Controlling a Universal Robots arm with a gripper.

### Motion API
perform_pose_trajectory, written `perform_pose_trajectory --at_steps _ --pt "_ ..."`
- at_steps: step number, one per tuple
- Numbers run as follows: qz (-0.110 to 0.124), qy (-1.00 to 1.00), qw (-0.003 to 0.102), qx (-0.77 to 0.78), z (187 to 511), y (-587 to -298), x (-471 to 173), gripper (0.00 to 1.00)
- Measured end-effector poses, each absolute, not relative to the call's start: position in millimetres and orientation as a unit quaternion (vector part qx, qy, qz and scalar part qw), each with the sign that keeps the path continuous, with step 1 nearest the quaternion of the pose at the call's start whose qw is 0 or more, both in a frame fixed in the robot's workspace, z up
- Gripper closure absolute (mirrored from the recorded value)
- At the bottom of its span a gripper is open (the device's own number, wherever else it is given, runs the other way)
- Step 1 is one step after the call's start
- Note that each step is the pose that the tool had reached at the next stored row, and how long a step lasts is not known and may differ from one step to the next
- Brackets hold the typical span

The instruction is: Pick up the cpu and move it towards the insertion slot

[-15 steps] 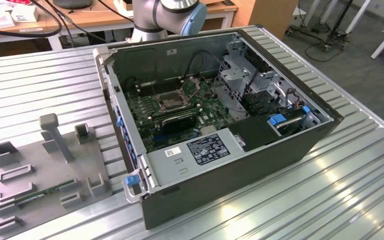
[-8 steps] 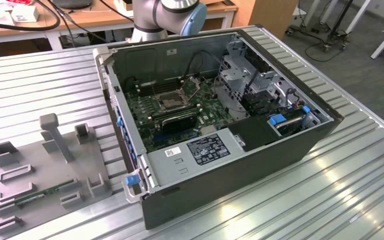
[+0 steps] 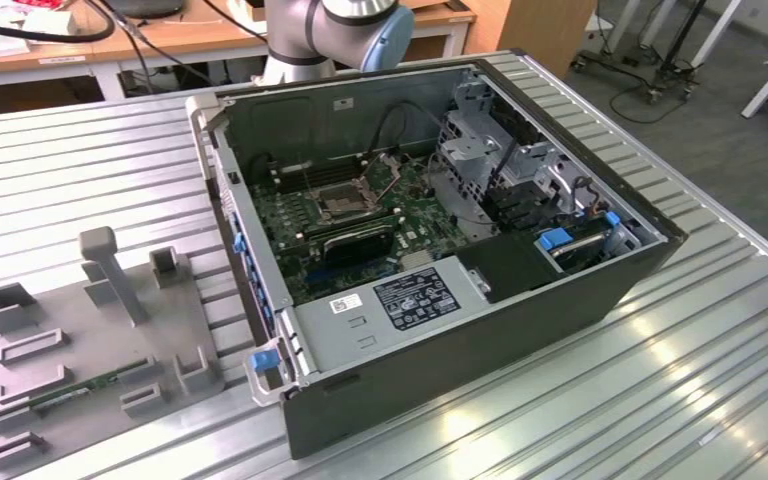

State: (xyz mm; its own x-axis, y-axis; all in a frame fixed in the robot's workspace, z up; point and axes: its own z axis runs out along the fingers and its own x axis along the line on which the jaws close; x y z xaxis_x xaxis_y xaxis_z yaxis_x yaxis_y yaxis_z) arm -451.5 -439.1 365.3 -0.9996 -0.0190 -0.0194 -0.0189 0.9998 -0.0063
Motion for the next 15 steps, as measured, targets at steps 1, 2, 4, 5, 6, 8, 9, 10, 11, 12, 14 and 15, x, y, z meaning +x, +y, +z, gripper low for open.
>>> perform_pose_trajectory --at_steps 1,2,4,5,6,8,9,10,11,12,14,15 --pt "-0.003 1.0 0.01 -0.009 367.2 -439.0 -451.5 0.46" --pt "-0.003 1.0 0.01 -0.009 368.9 -439.1 -451.5 0.46" --pt "-0.003 1.0 0.01 -0.009 372.3 -439.1 -451.5 0.46" --pt "-0.003 1.0 0.01 -0.009 373.9 -439.1 -451.5 0.46" --pt "-0.003 1.0 0.01 -0.009 375.1 -439.1 -451.5 0.46" --pt "-0.003 1.0 0.01 -0.009 375.4 -439.1 -451.5 0.46" --pt "-0.003 1.0 0.01 -0.009 375.4 -439.1 -451.5 0.46" --pt "-0.003 1.0 0.01 -0.009 375.5 -439.0 -451.5 0.46" --pt "-0.003 1.0 0.01 -0.009 375.6 -439.1 -451.5 0.46" --pt "-0.003 1.0 0.01 -0.009 375.7 -439.1 -451.5 0.46" --pt "-0.003 1.0 0.01 -0.009 375.6 -439.1 -451.5 0.46" --pt "-0.003 1.0 0.01 -0.009 375.7 -439.1 -451.5 0.46"
